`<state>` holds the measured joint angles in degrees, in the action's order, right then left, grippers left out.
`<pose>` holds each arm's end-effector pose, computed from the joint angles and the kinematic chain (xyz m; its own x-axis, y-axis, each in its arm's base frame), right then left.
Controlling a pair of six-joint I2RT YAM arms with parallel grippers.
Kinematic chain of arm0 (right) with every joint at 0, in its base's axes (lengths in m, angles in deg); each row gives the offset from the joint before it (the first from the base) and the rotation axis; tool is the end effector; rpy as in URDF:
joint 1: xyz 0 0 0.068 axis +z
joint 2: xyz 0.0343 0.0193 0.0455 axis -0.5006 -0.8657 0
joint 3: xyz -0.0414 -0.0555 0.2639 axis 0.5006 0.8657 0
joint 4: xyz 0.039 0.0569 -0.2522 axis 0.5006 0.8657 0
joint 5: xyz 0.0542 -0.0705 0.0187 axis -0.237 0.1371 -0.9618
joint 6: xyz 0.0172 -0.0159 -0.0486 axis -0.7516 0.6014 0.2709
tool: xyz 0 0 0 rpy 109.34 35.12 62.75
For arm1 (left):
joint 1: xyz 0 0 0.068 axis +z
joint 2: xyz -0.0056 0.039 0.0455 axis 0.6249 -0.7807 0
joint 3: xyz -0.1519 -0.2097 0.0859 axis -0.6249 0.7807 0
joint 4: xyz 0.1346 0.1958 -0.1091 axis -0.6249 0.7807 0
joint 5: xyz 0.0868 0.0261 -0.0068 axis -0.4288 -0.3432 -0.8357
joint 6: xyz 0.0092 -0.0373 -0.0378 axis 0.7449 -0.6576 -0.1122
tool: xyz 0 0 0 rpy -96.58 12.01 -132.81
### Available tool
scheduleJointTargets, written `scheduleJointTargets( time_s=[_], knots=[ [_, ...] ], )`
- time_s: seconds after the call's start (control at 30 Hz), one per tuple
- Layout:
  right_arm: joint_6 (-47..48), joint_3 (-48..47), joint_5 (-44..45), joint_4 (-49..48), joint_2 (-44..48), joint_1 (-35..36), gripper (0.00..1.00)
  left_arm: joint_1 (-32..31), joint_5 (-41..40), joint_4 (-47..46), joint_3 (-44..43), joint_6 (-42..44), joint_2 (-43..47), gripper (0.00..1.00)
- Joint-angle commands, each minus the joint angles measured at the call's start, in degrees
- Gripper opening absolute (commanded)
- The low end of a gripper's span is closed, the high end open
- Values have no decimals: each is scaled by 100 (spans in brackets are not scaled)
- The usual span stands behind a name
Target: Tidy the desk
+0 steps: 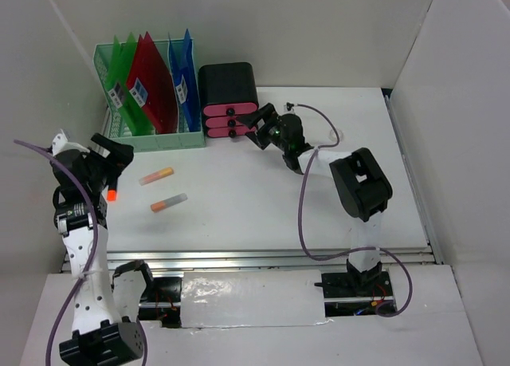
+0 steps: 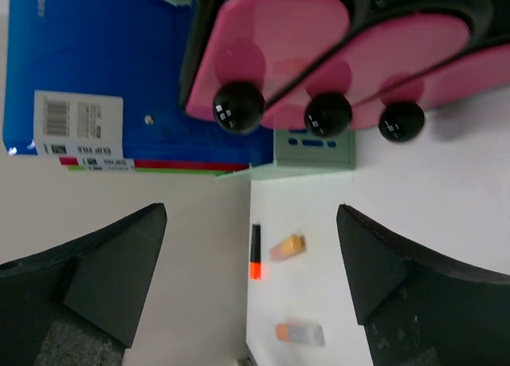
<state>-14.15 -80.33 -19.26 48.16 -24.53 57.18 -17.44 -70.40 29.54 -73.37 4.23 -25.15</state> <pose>0.3899 0.2075 0.2039 -0.6215 0.7168 -0.3161 -0.0926 0.3334 0.9382 0.1594 0.0568 0.3667 -0.0232 -0.7053 -0.7085 -0.3326 0.6738 -0.6598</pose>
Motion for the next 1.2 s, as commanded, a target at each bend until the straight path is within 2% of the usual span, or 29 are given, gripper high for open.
scheduleJointTargets(
  time_s=[0.0, 0.07, 0.27, 0.37, 0.47, 0.57, 0.67, 0.87, 1.17],
  knots=[
    [-148, -822, 173, -271, -251, 73, 95, -14, 247, 149, 242, 128, 90, 99],
    [-113, -1096, 208, -7, -540, 73, 95, -14, 578, 133, 339, 427, 81, 99],
    [-86, -1923, 366, 328, -1069, 73, 95, -102, 476, 361, 384, 665, 178, 100],
    [-60, -2177, 472, 293, -1236, 55, 93, -102, 694, 221, 480, 665, 151, 99],
    [-25, -2686, 411, 881, -1508, 64, 90, -102, 976, 115, 577, 639, 116, 99],
    [-270, -2514, 367, 663, -1588, 81, 86, -102, 827, 202, 516, 665, 90, 99],
    [-350, -2416, 367, 504, -1623, 90, 77, -102, 845, 176, 542, 665, 81, 99],
    [-403, -2118, 419, 311, -1509, 143, 54, -102, 862, 176, 542, 674, 81, 100],
    [-517, -2196, 437, 503, -1562, 204, 46, -102, 880, 159, 569, 665, 90, 100]
  ],
)
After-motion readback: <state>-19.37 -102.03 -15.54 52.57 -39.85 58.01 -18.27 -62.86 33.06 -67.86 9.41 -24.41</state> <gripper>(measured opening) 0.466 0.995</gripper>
